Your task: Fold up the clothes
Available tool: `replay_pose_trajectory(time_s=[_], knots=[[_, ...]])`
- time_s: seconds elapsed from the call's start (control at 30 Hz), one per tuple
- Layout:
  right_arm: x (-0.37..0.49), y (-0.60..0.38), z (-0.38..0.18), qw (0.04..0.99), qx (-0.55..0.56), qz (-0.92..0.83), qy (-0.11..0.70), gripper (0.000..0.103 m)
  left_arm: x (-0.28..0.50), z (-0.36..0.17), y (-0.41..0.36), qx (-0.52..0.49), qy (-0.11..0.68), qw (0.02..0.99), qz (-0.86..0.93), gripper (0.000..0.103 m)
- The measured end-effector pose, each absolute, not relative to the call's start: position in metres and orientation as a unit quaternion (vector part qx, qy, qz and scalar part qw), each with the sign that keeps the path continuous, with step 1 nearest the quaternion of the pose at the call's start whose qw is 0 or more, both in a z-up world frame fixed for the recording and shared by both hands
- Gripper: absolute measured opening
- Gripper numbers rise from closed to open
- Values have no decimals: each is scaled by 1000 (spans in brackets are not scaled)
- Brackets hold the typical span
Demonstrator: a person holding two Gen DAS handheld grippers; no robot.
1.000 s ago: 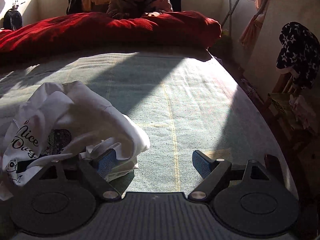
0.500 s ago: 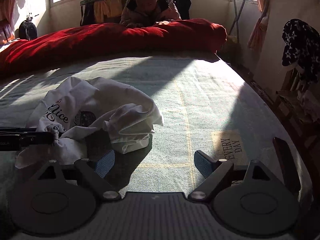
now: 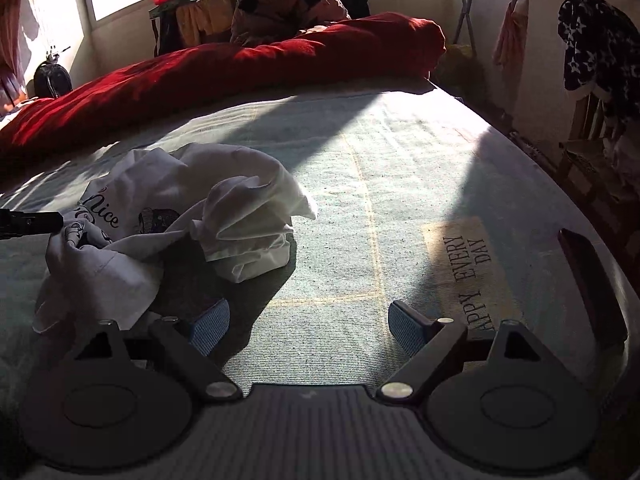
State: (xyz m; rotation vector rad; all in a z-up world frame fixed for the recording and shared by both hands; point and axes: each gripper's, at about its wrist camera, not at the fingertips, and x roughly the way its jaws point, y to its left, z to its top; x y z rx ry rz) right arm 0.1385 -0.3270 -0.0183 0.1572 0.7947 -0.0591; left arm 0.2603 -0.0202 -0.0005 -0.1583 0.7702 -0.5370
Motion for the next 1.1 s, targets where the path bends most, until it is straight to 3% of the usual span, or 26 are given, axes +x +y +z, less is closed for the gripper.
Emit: replay_pose_trajectory(time_s=[0.03,0.1,0.2,0.33,0.57,0.73,1.1], knots=[[138,-327,-19,919,79,-24,387,90,257,0,-23,-70,369,889,-262,34],[138,-326,-21,918,79,-16,388,90,245,2,-27,-53,359,894,-264,44],[137,-323,-24,918,74,-8,390,90,226,3,-29,-14,341,905,-253,48],[136,-322,-30,914,77,-4,397,90,203,-6,-24,30,322,921,-217,64],[139,-311,-37,908,80,0,411,90,205,-48,-12,18,353,922,-157,68],[136,-298,-32,911,55,-6,409,90,217,-71,-18,67,369,925,-63,72],[142,-288,-30,910,29,-19,414,90,247,-41,40,106,334,935,53,72]])
